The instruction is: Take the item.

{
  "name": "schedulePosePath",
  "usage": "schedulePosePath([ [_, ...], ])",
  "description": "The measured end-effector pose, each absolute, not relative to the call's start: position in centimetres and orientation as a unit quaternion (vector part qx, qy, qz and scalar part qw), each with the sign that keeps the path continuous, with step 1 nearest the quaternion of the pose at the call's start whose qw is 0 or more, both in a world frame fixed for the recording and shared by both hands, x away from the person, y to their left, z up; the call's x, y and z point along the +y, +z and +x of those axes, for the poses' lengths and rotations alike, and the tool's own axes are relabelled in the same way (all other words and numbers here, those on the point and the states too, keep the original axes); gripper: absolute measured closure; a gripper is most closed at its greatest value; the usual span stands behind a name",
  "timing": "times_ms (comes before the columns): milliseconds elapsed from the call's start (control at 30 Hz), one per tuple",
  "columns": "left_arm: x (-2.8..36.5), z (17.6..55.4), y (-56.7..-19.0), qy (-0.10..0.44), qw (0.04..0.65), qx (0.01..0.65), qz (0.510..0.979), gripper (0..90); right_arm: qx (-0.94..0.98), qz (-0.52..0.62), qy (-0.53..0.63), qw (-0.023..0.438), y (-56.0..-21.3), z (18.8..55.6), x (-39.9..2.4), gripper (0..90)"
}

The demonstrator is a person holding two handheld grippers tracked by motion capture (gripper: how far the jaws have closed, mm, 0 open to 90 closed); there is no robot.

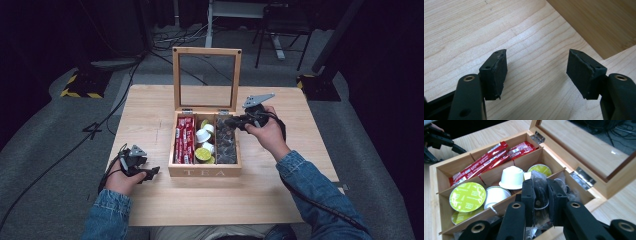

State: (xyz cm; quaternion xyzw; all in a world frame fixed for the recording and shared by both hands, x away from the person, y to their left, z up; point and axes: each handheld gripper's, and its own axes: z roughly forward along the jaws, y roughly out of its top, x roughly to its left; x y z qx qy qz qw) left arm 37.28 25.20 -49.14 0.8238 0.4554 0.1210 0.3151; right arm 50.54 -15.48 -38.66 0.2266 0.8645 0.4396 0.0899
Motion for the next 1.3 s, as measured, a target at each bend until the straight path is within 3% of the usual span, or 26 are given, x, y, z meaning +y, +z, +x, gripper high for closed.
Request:
schedulePosePath([
  [267,25.7,37.6,-49.3,0.125,0.321,0.451,0.824,31.7,0.855,0.236,0.450,0.106,-37.2,50.1,-17.8,77.5],
  [900,25.9,38.1,-50.4,0.148,0.340,0.401,0.838,15.7,0.833,0.277,0.457,0.144,-35.4,48.8,-23.7,77.4],
  [1300,25.8,38.3,-50.4,0.150,0.340,0.405,0.835,15.5,0.829,0.298,0.445,0.159,-35.3,48.3,-26.3,77.4],
])
